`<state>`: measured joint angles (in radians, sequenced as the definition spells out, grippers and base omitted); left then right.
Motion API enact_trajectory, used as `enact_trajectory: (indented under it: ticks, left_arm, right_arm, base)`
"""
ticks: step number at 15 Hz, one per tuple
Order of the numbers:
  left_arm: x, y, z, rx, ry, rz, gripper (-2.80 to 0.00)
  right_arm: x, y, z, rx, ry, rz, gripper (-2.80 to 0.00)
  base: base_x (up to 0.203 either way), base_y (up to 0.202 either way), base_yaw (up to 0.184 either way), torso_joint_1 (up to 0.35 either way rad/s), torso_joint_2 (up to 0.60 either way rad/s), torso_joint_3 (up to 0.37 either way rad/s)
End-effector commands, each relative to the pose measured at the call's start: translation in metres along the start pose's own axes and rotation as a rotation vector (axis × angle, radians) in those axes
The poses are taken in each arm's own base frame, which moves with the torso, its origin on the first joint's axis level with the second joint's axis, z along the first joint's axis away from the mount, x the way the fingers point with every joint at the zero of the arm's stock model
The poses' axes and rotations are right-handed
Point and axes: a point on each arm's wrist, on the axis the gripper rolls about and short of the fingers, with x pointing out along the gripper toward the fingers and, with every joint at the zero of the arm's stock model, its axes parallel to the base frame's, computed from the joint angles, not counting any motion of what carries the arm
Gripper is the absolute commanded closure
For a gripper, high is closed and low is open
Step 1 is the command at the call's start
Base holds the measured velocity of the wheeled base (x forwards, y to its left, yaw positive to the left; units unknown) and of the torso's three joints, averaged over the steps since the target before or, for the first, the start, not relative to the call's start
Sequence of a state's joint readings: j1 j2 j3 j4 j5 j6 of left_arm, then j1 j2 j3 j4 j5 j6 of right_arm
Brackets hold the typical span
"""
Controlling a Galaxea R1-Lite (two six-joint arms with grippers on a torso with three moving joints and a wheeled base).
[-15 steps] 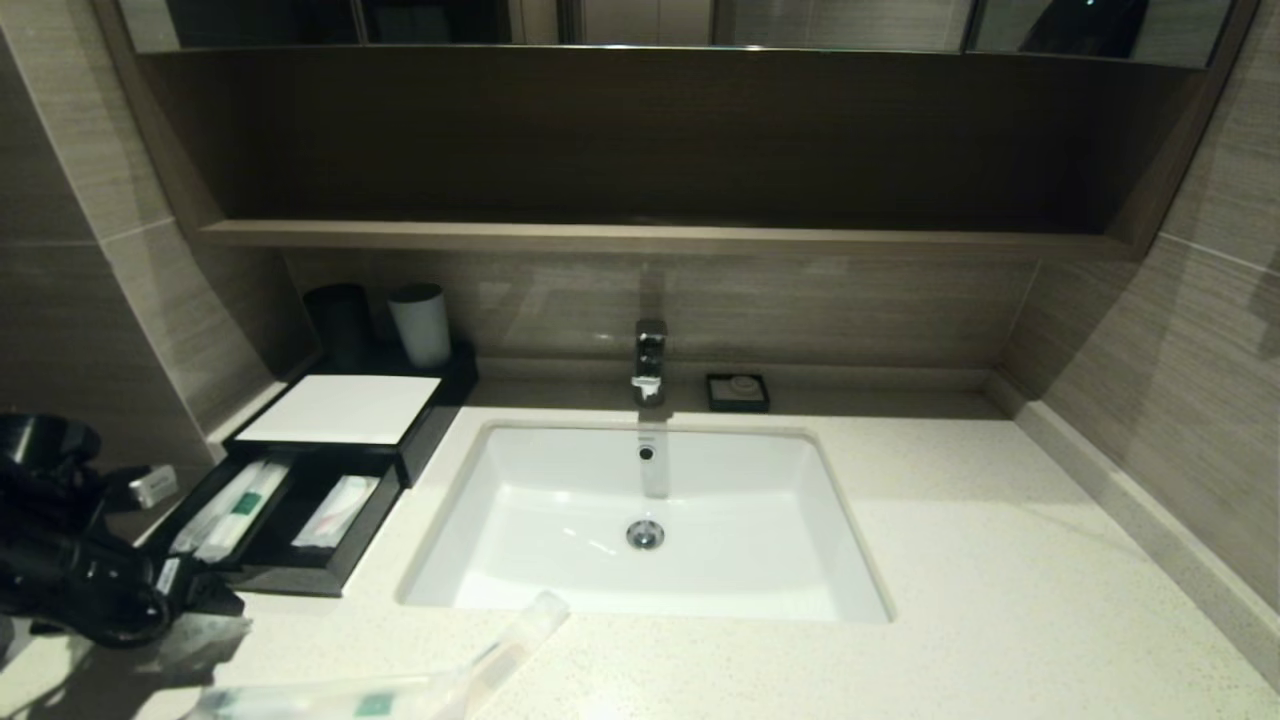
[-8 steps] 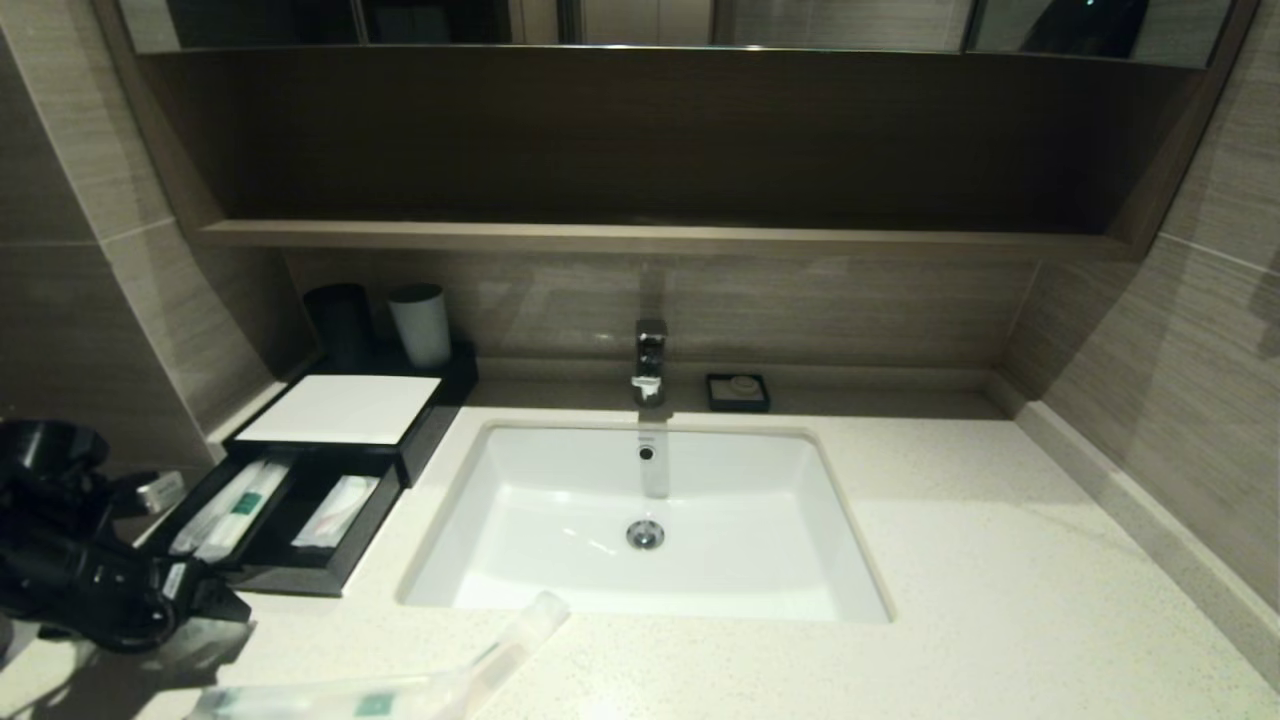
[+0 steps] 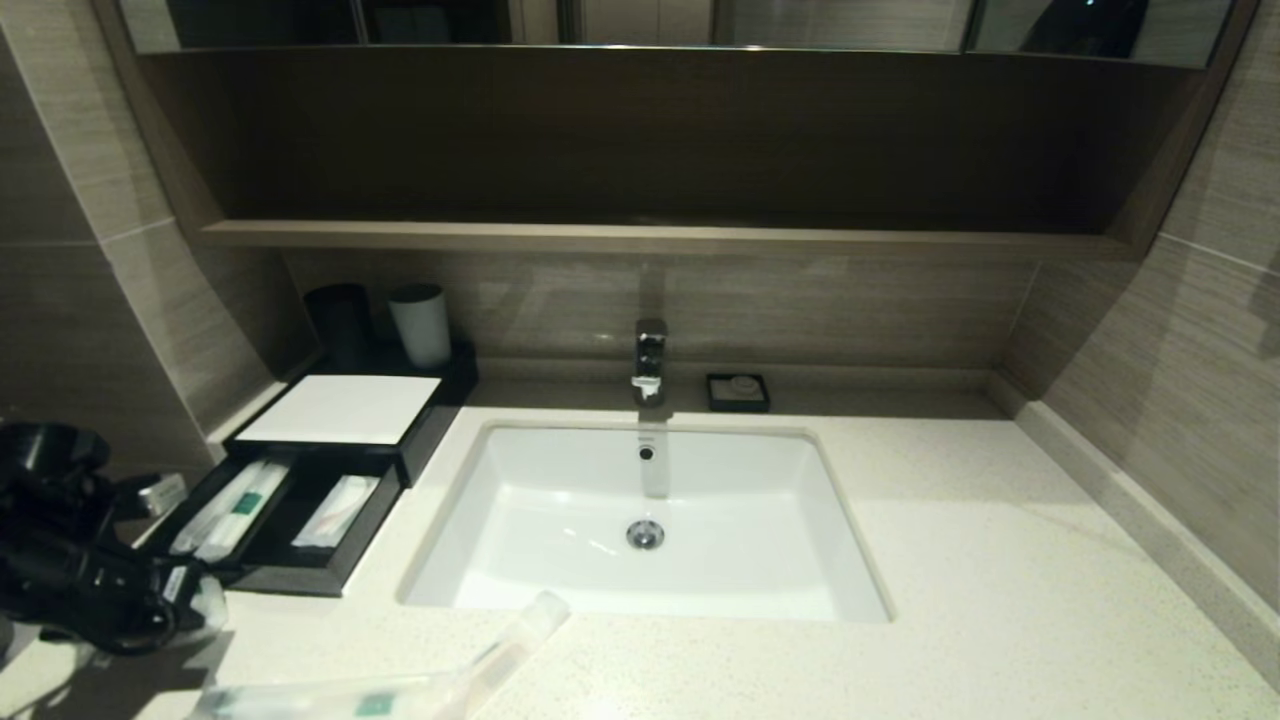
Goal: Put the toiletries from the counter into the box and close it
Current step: Pick up the bathroom toiletry
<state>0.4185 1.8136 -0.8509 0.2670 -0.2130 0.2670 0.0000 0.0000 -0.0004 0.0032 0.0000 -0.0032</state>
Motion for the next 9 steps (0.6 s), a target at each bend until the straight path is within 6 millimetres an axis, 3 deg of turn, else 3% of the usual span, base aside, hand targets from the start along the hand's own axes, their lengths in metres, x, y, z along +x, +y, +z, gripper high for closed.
enact_trajectory:
  ticks: [1, 5, 9]
  left_arm:
    - [-0.002, -0.001, -0.001, 0.003, -0.003, 0.000, 0.00]
    - [-0.021, -0.009, -0.001, 0.040, -0.063, 0.005, 0.00]
    - [-0.083, -0.024, 0.000, 0.094, -0.289, 0.078, 0.00]
  right_arm:
    - [0.000, 0.000, 0.000, 0.000, -0.001, 0.000, 0.00]
    - [0.000, 0.000, 0.000, 0.000, -0.002, 0.000, 0.00]
    - [0.000, 0.000, 0.000, 0.000, -0.002, 0.000, 0.00]
  base:
    - [0.000, 0.000, 0.000, 0.000, 0.00, 0.000]
    - [0.000, 0.000, 0.000, 0.000, 0.00, 0.000]
    - [0.000, 0.000, 0.000, 0.000, 0.00, 0.000]
